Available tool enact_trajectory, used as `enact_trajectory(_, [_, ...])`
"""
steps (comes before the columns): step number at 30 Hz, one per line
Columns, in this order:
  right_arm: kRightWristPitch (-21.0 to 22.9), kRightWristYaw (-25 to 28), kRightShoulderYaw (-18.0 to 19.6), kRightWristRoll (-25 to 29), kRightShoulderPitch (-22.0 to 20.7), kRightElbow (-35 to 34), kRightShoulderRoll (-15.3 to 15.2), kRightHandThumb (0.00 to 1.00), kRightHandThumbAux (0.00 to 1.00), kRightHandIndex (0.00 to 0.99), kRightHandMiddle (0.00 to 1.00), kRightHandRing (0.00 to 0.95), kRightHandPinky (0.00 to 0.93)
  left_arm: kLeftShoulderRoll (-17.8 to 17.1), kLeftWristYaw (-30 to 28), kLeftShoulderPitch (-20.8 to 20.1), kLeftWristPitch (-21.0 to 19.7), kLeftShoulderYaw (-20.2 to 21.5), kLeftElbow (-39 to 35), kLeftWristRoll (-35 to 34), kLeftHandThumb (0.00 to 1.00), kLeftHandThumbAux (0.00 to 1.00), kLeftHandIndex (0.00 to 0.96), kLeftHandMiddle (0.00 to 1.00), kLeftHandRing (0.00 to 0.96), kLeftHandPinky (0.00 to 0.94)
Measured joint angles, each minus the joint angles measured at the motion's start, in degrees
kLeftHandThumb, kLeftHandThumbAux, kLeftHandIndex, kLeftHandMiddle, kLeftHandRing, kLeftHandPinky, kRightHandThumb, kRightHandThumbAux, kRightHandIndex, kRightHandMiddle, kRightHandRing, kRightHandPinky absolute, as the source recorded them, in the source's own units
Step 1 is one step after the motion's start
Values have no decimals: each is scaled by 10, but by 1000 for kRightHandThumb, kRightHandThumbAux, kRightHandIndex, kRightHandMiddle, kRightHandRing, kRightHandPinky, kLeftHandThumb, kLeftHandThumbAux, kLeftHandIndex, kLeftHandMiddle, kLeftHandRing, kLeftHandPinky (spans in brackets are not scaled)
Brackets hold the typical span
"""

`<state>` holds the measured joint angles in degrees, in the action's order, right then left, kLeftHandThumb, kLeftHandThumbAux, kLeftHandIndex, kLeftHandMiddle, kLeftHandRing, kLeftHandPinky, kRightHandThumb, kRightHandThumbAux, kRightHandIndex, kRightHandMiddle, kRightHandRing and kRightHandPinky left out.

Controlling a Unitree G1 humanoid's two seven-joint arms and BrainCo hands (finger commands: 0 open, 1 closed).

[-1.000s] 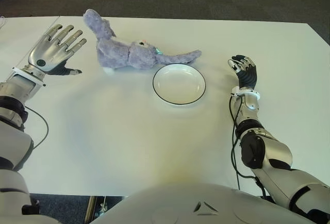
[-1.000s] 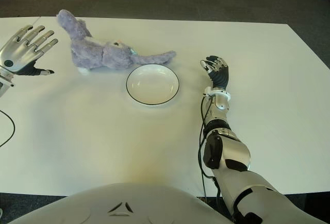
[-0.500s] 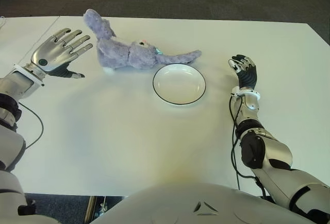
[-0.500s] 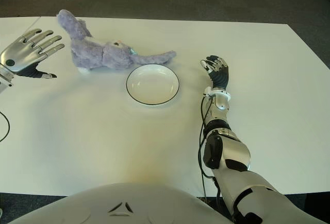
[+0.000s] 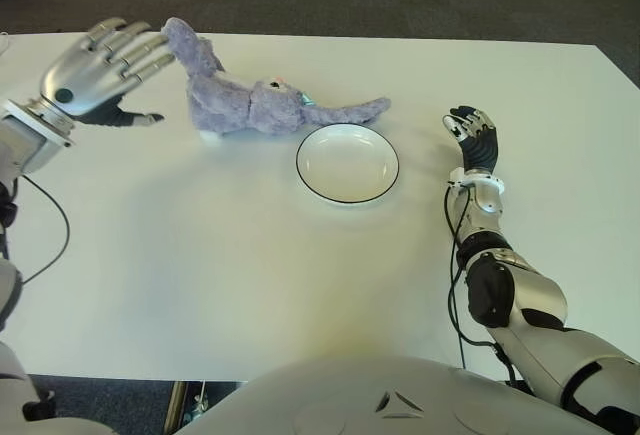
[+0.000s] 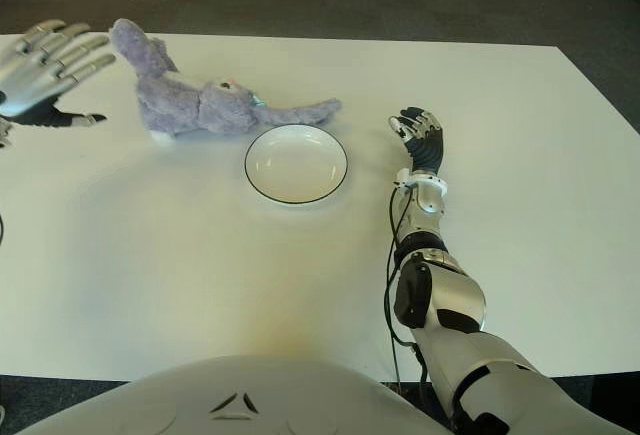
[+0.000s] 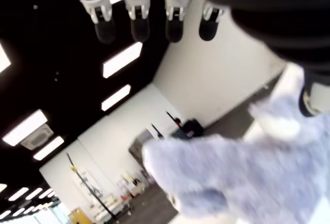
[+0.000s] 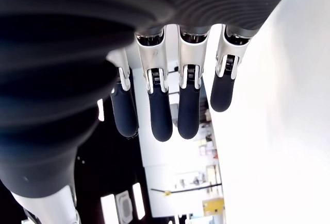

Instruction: Put the doll into the plate.

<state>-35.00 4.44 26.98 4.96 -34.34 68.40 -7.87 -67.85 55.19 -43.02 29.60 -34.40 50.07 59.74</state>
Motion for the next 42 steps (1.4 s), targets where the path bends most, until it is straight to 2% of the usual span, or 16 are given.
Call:
enact_trajectory(8, [0,-4,3,0,1,0,0,78,770,323,333,313,251,-19,-45,42,2,86,-62,-84,253,192,0,0,0,0])
enact_trajectory(15, [0,-3,4,0,0,0,0,80,767,323,334,313,245,-18,-62,59,3,113,-86,-96,236,181,0,0,0,0])
enact_trajectory(16, [0,-3,4,0,0,0,0,92,776,328,339,322,264,-17,-64,60,2,115,-89,-96,197,190,0,0,0,0])
enact_trajectory(20, [0,-3,5,0,0,0,0,100,784,331,340,325,267,-14,-84,63,2,125,-110,-97,147,209,0,0,0,0])
enact_trajectory(26, [0,-4,6,0,0,0,1,100,787,323,339,326,276,-6,-111,64,2,136,-135,-97,114,217,0,0,0,0])
enact_trajectory(29, [0,-4,6,0,0,0,1,97,790,317,337,324,268,4,-117,64,2,137,-137,-97,136,210,0,0,0,0])
enact_trajectory(32, [0,-4,6,0,0,0,0,90,787,317,337,331,294,24,-123,64,9,134,-136,-97,204,223,0,0,0,0])
enact_trajectory(35, [0,-4,6,0,0,0,0,90,788,318,337,333,300,47,-143,63,31,127,-136,-97,223,229,0,0,0,0])
enact_trajectory(37, [0,-4,6,0,0,0,1,95,795,328,340,338,295,63,-159,63,49,122,-136,-99,308,231,0,0,0,0])
enact_trajectory(42, [0,-4,6,0,0,0,1,108,799,339,345,344,286,95,-234,63,94,109,-136,-122,365,231,0,0,0,0])
